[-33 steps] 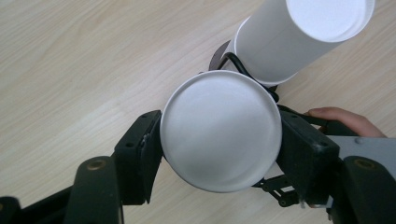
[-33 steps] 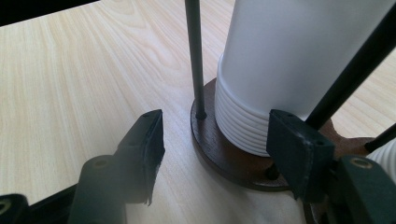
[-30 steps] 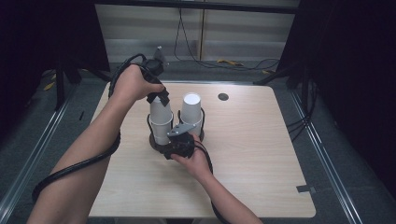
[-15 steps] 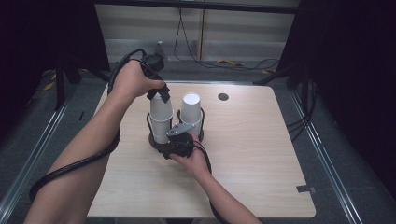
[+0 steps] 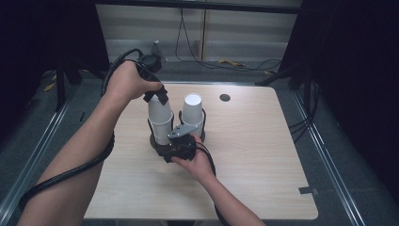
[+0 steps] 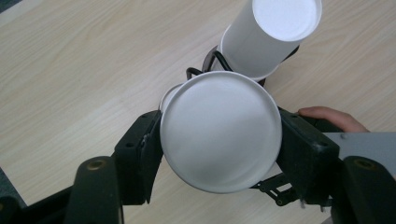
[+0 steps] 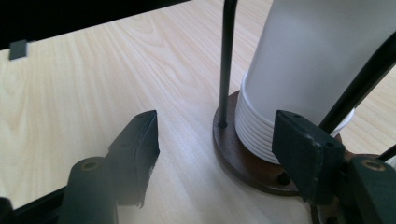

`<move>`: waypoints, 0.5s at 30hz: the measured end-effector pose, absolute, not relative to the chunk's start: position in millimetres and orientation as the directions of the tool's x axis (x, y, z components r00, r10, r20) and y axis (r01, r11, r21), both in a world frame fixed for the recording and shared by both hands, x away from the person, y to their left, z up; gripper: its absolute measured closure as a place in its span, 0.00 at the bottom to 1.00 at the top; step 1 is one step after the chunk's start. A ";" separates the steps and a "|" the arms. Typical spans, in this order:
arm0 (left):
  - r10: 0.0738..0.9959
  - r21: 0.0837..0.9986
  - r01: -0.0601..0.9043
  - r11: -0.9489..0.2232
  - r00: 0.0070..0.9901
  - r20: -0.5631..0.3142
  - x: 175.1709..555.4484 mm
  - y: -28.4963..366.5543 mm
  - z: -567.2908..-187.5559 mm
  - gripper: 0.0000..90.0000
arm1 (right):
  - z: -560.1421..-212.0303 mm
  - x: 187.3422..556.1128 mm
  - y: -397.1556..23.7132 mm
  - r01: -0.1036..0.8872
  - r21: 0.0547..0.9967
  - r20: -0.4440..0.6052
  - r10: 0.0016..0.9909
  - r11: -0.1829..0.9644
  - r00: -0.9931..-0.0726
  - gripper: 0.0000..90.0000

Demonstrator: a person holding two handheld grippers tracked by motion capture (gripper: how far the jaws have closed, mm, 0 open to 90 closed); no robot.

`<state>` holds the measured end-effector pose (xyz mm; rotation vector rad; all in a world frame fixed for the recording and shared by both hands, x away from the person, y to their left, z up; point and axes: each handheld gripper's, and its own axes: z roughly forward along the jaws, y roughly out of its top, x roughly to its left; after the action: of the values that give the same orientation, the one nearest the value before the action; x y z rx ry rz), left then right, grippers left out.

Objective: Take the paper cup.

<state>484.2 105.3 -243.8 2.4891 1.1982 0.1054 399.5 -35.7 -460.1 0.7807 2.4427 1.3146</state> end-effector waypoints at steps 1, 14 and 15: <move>0.767 0.356 0.741 -0.569 0.634 -0.094 482.8 106.2 -243.3 0.39 | -459.2 398.2 -36.5 0.335 0.831 0.028 0.569 0.444 -0.822 0.35; 0.758 0.369 0.732 -0.572 0.644 -0.103 469.6 115.7 -245.4 0.39 | -460.7 390.7 -53.2 0.349 0.836 0.051 0.571 0.425 -0.819 0.32; 0.754 0.368 0.728 -0.578 0.649 -0.099 468.7 116.2 -245.2 0.39 | -460.4 389.9 -55.1 0.351 0.835 0.056 0.571 0.422 -0.819 0.32</move>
<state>468.7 116.2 -245.2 2.4927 1.1725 0.0956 389.9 -55.1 -460.4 0.8078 2.4406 1.3474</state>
